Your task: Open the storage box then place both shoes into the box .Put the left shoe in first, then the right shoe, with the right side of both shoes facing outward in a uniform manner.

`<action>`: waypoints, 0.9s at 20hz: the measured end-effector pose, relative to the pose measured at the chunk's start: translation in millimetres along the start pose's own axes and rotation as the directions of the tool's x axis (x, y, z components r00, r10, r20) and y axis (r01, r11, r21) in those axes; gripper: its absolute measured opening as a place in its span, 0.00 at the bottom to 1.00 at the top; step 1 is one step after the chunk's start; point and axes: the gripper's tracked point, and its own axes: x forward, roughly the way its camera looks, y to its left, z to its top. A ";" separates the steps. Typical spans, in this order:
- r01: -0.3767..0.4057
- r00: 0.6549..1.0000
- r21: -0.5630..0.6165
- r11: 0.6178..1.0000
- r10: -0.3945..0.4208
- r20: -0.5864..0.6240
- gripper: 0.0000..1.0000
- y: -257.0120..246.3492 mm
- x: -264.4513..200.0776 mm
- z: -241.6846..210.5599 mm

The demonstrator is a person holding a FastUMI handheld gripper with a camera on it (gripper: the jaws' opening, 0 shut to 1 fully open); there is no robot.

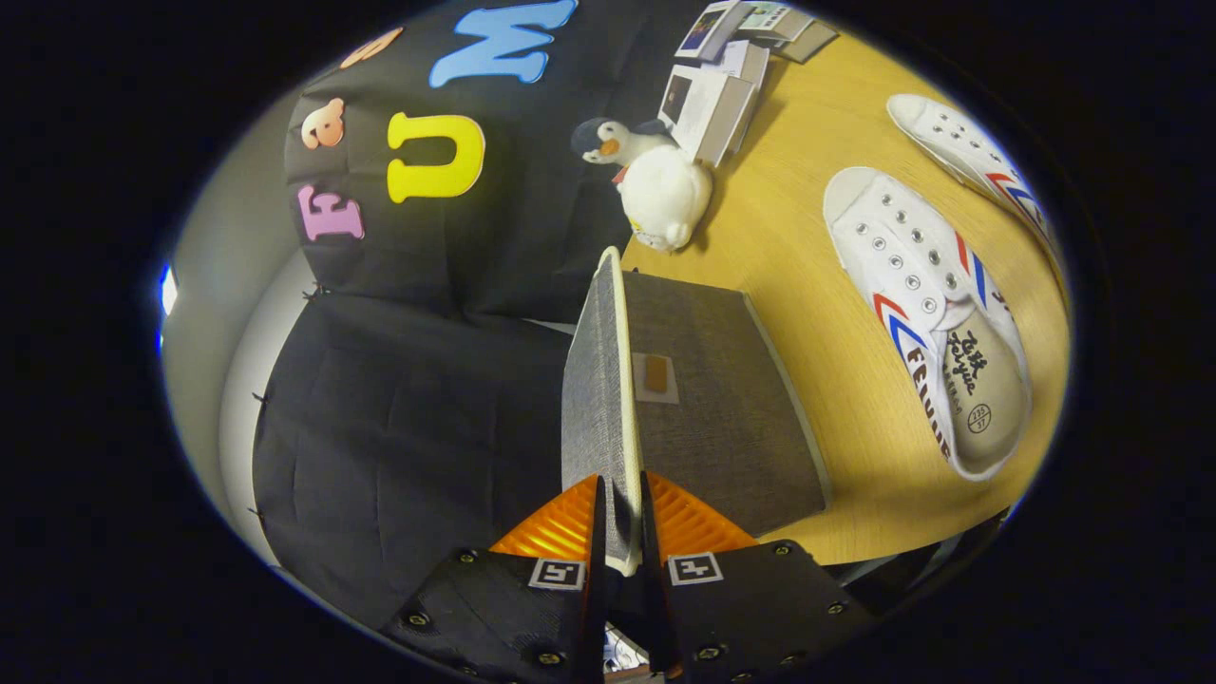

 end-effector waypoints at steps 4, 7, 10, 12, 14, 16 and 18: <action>-0.062 0.998 0.012 0.998 0.062 -0.012 0.00 40.2 -8.4 -4.8; -0.086 0.996 -0.045 0.995 0.085 -0.015 0.00 69.8 -14.2 -3.6; -0.108 0.994 -0.118 0.987 0.106 -0.023 0.00 102.7 -11.6 -6.8; -0.126 0.992 -0.159 0.979 0.123 -0.033 0.00 125.1 -8.1 -11.8; -0.136 0.991 -0.200 0.970 0.131 -0.039 0.00 143.8 -1.7 -17.2; -0.124 0.992 -0.254 0.959 0.119 -0.035 0.00 156.1 6.8 -22.9; -0.127 0.992 -0.295 0.947 0.120 -0.042 0.00 169.3 15.1 -33.5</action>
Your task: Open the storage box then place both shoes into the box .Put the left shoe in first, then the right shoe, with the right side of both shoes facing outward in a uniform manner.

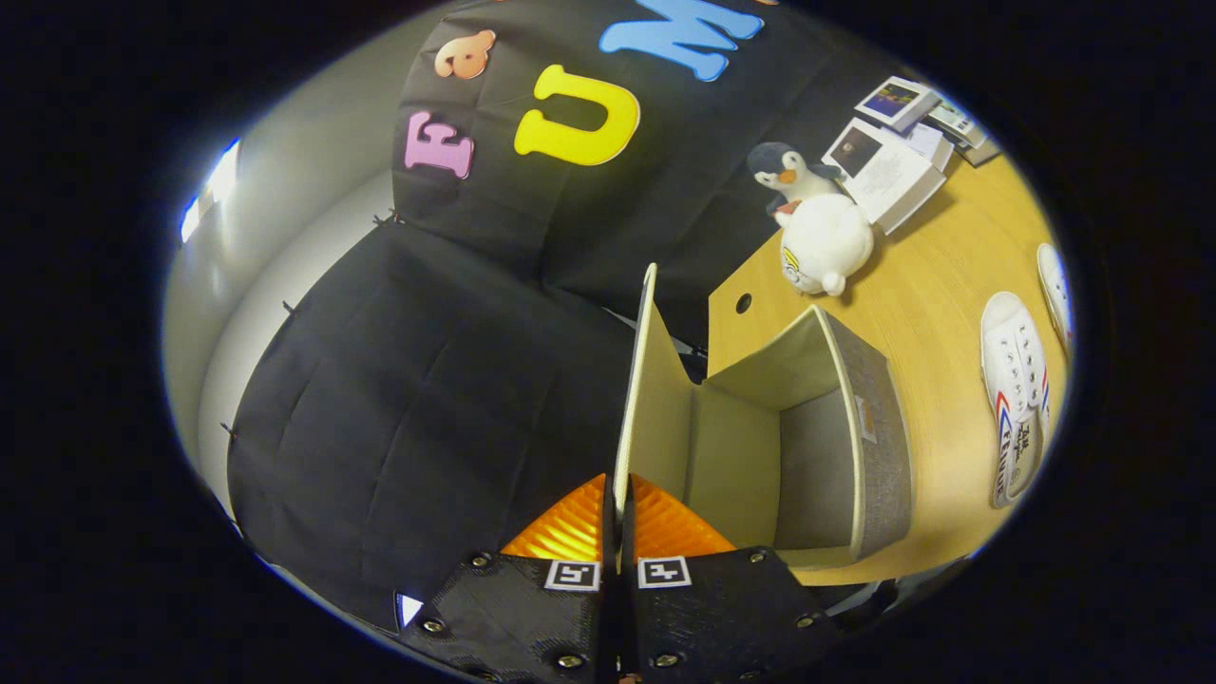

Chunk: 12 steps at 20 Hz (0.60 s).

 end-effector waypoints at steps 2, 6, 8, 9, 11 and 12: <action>-0.015 1.000 -0.015 1.000 0.015 -0.007 0.00 12.9 11.1 -4.5; 0.001 1.000 -0.081 0.997 -0.003 -0.028 0.00 25.5 32.6 -20.0; -0.003 0.999 -0.107 0.994 -0.002 -0.046 0.00 33.8 44.6 -29.9; -0.009 0.999 -0.113 0.994 0.003 -0.052 0.00 38.8 51.2 -32.7; -0.016 0.998 -0.141 0.990 0.008 -0.062 0.01 48.4 63.0 -43.1; -0.017 0.998 -0.158 0.987 0.006 -0.068 0.00 51.2 67.7 -48.6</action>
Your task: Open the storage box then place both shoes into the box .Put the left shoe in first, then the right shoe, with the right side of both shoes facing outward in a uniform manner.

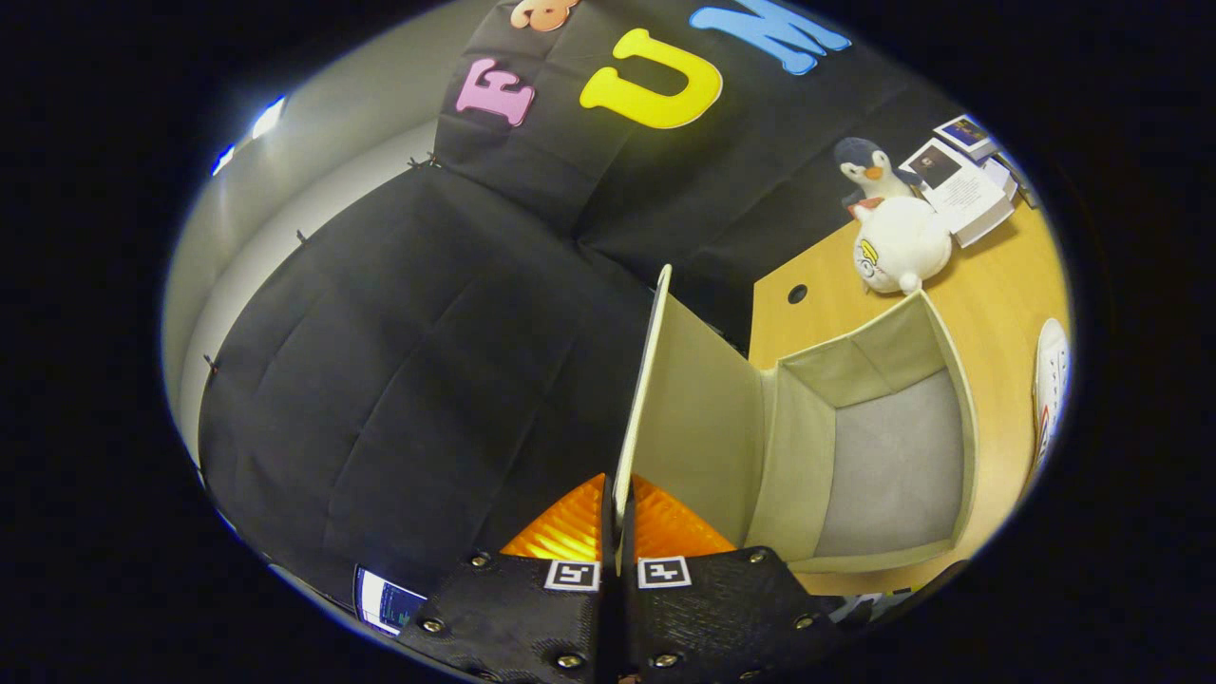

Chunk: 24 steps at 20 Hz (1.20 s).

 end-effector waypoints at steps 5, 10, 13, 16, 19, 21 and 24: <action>-0.009 0.999 -0.072 0.997 0.006 -0.034 0.08 17.7 38.9 -22.3; -0.034 0.997 -0.140 0.989 0.024 -0.075 0.15 31.2 67.3 -39.0; -0.003 0.998 -0.197 0.980 -0.010 -0.066 0.55 26.4 70.8 -38.4; 0.037 0.998 -0.239 0.970 -0.046 -0.031 0.91 15.2 68.5 -31.9; 0.077 0.997 -0.266 0.961 -0.078 0.007 0.97 1.1 52.5 -15.6; 0.117 0.993 -0.300 0.947 -0.111 0.040 0.97 -8.4 37.8 -4.3; 0.179 0.984 -0.347 0.921 -0.159 0.085 0.97 -24.9 15.5 14.4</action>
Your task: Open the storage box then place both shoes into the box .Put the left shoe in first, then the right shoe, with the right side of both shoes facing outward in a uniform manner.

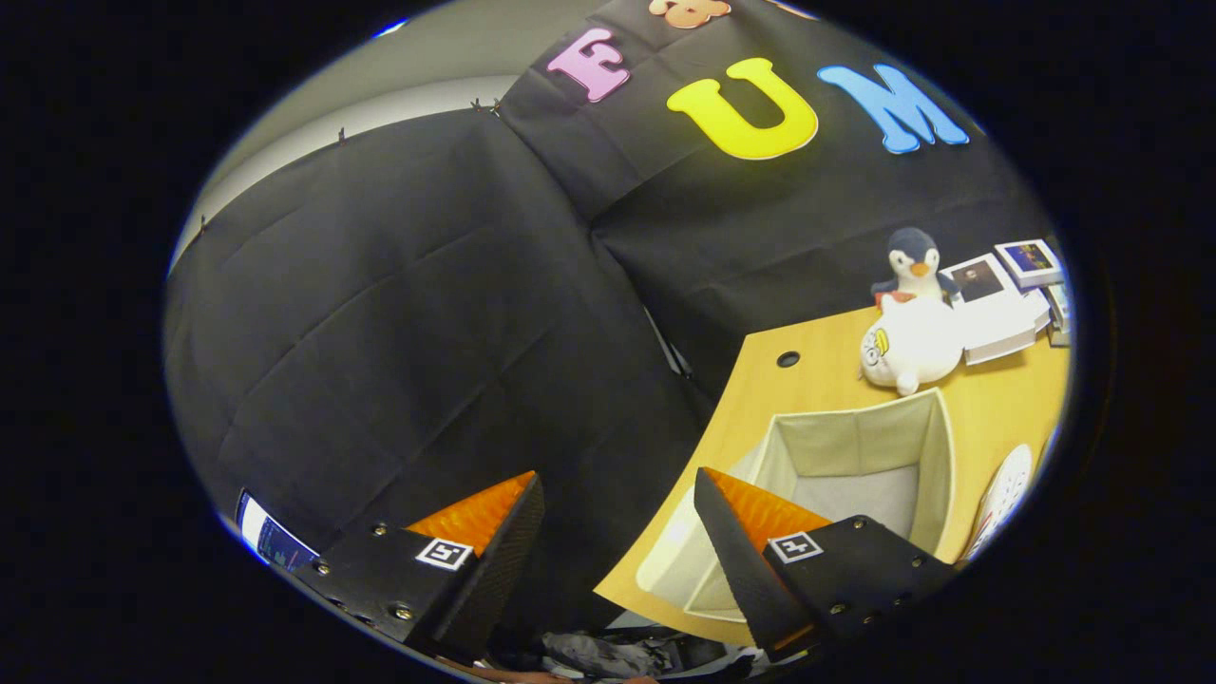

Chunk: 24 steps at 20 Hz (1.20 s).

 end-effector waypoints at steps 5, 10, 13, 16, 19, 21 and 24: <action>0.082 0.996 -0.043 0.996 -0.081 0.033 0.97 -41.3 -33.8 16.5; 0.160 0.986 -0.078 0.984 -0.155 0.062 0.97 -85.5 -66.1 29.0; 0.232 0.972 -0.120 0.965 -0.224 0.075 0.97 -118.5 -83.0 32.4; 0.291 0.956 -0.151 0.945 -0.281 0.088 0.98 -149.2 -99.2 35.7; 0.333 0.942 -0.142 0.932 -0.322 0.096 0.98 -178.7 -110.5 37.1; 0.358 0.933 -0.127 0.925 -0.349 0.092 0.98 -201.0 -117.7 35.8; 0.395 0.919 -0.121 0.911 -0.389 0.072 0.98 -231.8 -127.4 31.7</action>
